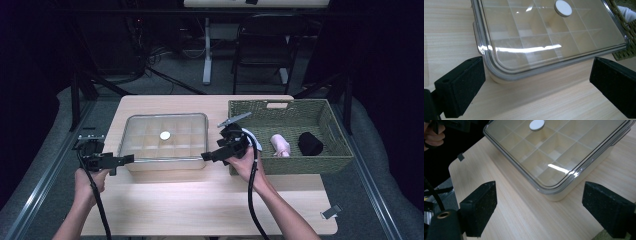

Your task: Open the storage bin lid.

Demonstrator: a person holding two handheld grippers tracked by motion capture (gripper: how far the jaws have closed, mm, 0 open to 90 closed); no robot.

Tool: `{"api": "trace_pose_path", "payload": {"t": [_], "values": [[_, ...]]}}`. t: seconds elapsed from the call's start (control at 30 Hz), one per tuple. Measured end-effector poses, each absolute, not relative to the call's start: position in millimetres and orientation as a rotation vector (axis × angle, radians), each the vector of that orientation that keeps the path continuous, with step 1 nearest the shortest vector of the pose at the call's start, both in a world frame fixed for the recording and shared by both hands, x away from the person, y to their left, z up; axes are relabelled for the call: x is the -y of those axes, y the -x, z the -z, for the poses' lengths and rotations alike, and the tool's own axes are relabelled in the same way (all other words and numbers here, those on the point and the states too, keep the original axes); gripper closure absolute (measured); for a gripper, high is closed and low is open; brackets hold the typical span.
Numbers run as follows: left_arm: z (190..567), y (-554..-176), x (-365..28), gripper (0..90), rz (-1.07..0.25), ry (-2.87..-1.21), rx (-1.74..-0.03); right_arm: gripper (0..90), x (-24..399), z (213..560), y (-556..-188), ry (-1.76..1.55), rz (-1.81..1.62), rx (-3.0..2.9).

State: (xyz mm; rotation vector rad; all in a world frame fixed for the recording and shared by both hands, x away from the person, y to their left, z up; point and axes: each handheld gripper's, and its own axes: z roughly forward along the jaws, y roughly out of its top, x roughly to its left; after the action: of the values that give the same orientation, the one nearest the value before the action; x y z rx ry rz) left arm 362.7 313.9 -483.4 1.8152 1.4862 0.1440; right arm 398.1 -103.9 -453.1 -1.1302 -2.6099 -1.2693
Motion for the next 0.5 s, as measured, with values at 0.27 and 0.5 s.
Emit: {"api": "trace_pose_path", "payload": {"t": [0.27,0.5], "values": [[479.8,-387.1,-317.5,2.7,-0.158,-1.826,-1.501,22.9,99.4,444.0,-426.6,1.225,1.227,2.603],[482.9,-404.5,-321.3,5.2,-0.131,-1.824,-1.52,28.6,95.5,443.4,-446.5,1.271,1.187,2.615]]}}
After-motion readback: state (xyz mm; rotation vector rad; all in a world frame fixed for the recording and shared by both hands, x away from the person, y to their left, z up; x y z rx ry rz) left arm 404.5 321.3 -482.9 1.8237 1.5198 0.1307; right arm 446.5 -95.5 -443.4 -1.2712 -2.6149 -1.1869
